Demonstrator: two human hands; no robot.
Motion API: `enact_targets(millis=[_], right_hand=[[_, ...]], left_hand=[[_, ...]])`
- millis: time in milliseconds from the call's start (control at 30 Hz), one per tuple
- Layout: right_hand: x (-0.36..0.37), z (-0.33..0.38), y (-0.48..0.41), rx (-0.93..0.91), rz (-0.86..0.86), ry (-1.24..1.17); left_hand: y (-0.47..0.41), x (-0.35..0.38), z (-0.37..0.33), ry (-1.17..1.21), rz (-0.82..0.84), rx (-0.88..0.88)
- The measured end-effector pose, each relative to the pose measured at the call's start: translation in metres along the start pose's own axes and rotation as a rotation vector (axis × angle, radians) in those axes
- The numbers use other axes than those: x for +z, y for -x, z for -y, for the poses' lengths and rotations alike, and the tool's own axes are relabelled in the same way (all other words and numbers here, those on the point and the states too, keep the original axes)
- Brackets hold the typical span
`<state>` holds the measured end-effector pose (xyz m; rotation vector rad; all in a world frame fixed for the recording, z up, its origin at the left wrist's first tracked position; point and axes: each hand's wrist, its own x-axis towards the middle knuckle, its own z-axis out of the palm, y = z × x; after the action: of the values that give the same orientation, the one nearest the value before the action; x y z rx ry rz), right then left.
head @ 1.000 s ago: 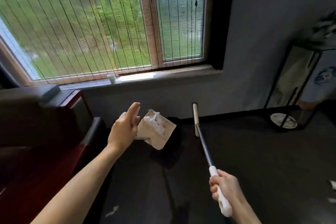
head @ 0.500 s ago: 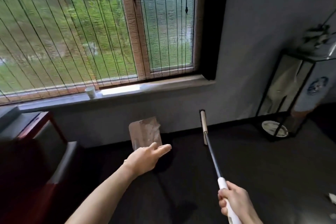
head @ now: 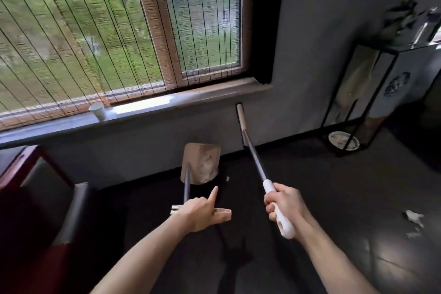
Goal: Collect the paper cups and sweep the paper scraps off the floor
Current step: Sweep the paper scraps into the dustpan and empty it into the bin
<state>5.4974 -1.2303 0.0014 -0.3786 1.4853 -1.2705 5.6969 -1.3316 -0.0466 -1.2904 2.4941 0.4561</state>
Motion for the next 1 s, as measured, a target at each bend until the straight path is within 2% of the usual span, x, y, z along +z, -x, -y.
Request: enact_targets(millis=[200,567,767,1000], right_hand=[[0.006,-0.001,0.006,-0.008,0.024,0.062],[0.002,-0.005,0.016,-0.017,0.078,0.111],[0.008,-0.001,0.021,-0.047,0.117,0.122],[-0.001,-0.001,0.029,-0.045,0.181,0.128]], left_hand=[[-0.009,0.024,-0.006,-0.122,-0.100,0.004],[-0.007,-0.003,-0.005,-0.488,-0.361,0.271],[0.005,-0.012,-0.005,-0.629,-0.353,0.311],[0.005,0.009,-0.006,-0.643,-0.260,0.385]])
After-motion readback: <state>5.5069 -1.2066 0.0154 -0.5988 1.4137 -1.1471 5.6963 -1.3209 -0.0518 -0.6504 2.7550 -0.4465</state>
